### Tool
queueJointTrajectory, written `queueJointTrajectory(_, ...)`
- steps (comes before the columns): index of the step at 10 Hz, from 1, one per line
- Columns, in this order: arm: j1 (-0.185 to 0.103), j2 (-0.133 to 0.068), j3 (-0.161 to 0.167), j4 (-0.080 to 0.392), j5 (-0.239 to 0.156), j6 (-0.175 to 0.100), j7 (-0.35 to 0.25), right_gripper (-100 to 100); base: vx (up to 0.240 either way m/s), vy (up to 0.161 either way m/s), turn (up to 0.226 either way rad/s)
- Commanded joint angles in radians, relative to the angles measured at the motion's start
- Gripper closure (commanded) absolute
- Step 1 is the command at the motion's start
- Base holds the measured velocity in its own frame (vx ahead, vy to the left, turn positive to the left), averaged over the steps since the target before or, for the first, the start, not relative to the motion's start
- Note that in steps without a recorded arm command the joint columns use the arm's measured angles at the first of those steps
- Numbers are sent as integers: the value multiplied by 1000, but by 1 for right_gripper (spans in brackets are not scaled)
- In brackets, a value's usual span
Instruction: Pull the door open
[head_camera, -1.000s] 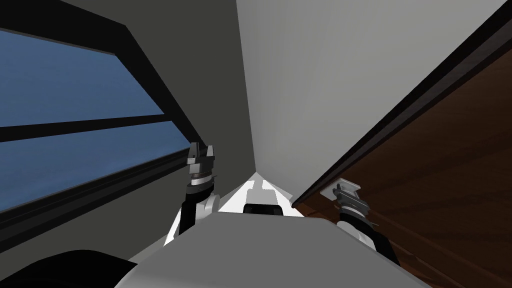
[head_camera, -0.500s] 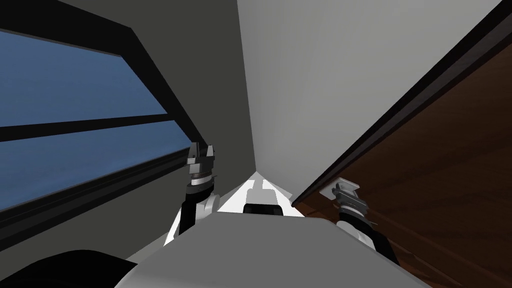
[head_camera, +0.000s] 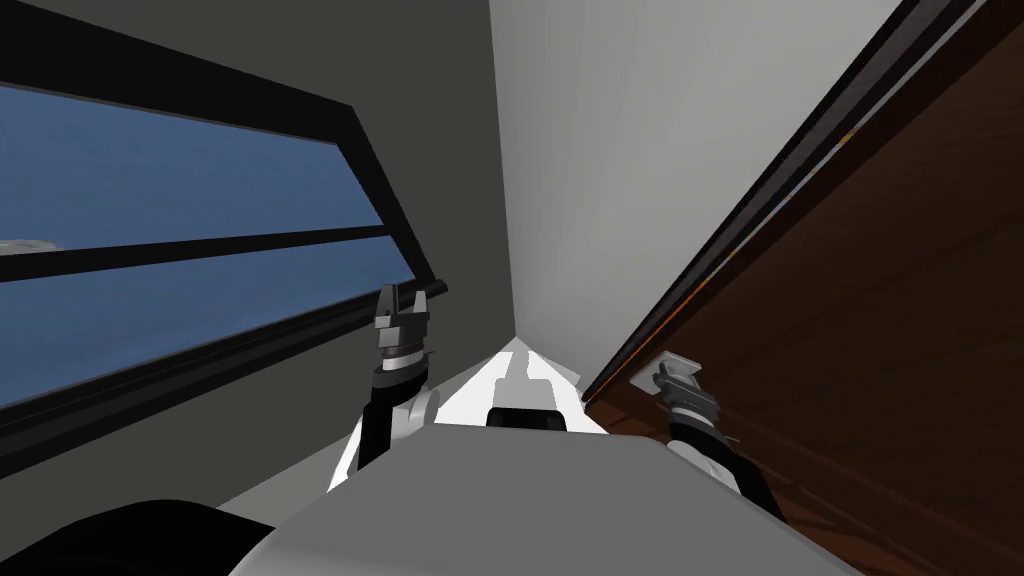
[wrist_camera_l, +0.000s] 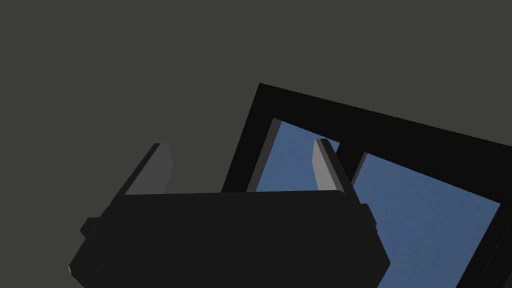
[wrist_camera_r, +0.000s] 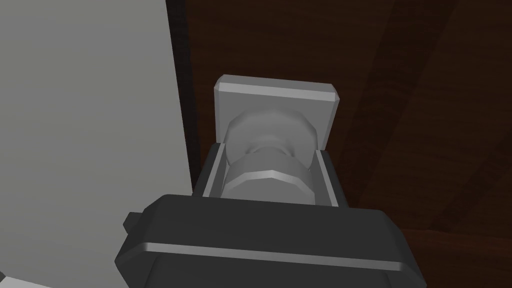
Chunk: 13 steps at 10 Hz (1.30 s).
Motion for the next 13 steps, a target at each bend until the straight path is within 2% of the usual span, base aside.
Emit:
queueJointTrajectory(1,-2,-7,18,-6,8,1,-10,100,-205,36,39)
queueJointTrajectory(4,1,-19,55,-27,24,9,-25,100,-252,38,57)
queueJointTrajectory(5,1,-19,41,-23,18,8,-20,100,-113,9,24)
queueJointTrajectory(6,1,-23,64,-29,30,12,-26,100,-155,-9,55)
queueJointTrajectory(13,-8,-46,148,-62,82,16,-49,100,-251,-16,73)
